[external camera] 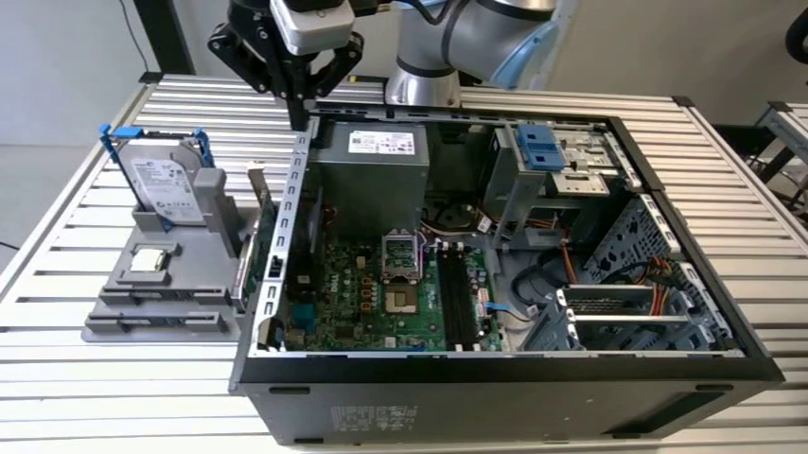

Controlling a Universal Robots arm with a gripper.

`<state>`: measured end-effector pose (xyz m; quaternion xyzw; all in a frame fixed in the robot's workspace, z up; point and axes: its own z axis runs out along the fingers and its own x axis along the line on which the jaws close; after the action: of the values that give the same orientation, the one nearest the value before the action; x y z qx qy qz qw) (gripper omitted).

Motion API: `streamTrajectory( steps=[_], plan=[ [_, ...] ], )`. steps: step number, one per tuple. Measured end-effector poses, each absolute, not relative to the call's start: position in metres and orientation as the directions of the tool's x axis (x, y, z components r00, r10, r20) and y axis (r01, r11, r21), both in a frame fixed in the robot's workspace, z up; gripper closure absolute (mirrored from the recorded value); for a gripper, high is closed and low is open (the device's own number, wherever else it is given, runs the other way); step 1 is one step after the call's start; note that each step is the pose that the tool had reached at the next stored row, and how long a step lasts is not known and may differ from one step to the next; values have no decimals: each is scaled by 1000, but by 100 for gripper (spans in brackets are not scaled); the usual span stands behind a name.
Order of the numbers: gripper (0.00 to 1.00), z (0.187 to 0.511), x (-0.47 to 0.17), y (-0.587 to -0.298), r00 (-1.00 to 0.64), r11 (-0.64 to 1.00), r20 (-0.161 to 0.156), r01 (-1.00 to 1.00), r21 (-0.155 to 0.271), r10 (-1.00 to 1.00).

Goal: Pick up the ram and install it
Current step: 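Reach for the ram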

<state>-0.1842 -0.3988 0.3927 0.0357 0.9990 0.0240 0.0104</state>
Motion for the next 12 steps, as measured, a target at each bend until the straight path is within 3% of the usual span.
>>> streamTrajectory(
  steps=[12],
  plan=[
    [100,393,-205,-399,-997,996,-19,71,49,72]
  ],
)
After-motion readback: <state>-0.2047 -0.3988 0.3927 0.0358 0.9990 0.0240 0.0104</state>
